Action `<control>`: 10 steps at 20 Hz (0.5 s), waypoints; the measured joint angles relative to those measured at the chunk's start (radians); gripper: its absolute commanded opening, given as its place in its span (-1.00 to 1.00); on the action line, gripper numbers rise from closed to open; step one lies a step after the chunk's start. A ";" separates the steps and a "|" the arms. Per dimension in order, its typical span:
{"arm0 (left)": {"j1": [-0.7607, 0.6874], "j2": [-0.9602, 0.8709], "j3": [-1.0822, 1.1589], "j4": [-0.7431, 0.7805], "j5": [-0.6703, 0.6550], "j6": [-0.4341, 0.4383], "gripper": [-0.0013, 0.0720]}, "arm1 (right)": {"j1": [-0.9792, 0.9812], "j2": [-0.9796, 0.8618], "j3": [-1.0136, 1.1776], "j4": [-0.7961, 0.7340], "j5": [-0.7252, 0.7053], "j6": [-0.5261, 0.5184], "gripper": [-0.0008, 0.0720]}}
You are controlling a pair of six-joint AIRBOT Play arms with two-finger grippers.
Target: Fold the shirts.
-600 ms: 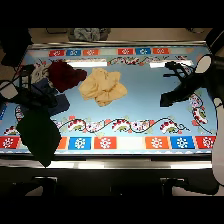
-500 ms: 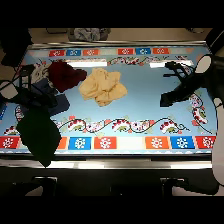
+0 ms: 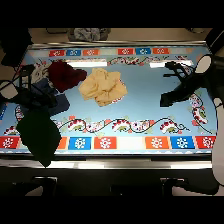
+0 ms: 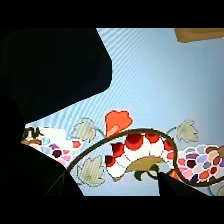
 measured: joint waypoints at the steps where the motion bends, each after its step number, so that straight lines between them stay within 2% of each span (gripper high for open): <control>1: 0.000 0.000 0.000 0.000 0.000 0.000 1.00 | 0.000 0.000 0.000 0.000 0.000 0.000 0.95; 5: 0.000 -0.007 0.000 0.000 0.035 0.000 1.00 | 0.000 0.000 0.000 0.000 0.000 0.000 0.95; 10: -0.001 -0.043 0.000 -0.018 0.184 0.000 1.00 | 0.000 0.000 0.000 0.000 -0.018 0.000 0.95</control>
